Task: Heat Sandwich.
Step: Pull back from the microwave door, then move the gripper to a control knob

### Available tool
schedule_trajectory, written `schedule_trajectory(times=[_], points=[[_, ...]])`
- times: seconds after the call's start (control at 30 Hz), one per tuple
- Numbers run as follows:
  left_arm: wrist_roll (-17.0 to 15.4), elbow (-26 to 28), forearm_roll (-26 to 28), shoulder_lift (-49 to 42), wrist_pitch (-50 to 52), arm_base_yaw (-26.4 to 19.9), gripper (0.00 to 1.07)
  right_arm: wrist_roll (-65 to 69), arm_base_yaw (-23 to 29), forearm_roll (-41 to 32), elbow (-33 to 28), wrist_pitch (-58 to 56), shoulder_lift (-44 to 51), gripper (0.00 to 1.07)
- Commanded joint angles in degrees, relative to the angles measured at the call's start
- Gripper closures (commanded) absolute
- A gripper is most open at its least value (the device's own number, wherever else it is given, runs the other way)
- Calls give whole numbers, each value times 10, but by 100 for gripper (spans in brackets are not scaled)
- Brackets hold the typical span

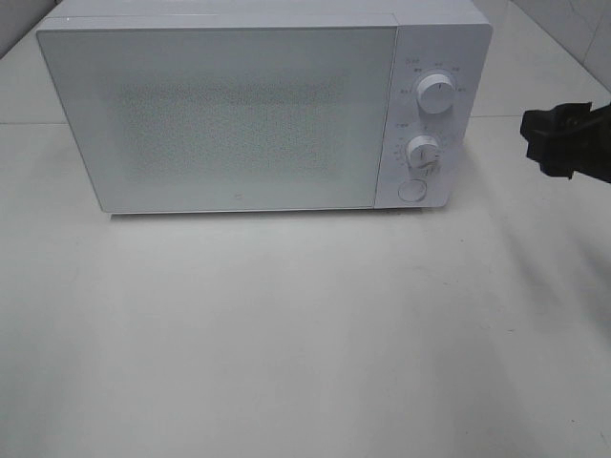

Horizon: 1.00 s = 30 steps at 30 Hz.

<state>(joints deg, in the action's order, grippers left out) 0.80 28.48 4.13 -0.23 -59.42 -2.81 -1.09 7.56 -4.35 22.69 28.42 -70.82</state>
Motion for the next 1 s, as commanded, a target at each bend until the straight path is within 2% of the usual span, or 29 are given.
schedule_trajectory(times=[0.03,0.1,0.2,0.47,0.53,0.6,0.67,1.0], points=[[1,-1,-2,-16,1,-2,3,-73,40,-83,-32,114,-32,31],[1,-1,-2,-16,1,-2,3,-87,54,-99,-36,129,-38,31],[1,-1,-2,-16,1,-2,3,-135,107,-175,-45,175,-68,31],[1,-1,-2,-16,1,-2,3,-146,184,-218,-45,259,-110,31],[1,-1,-2,-16,1,-2,3,-149,217,-281,-45,297,-134,31],[1,-1,-2,-16,1,-2,3,-151,225,-303,-45,308,-141,31],[1,-1,-2,-16,1,-2,3,-152,262,-347,-45,354,-168,31],[1,-1,-2,-16,1,-2,3,-152,355,-417,-45,452,-256,31]])
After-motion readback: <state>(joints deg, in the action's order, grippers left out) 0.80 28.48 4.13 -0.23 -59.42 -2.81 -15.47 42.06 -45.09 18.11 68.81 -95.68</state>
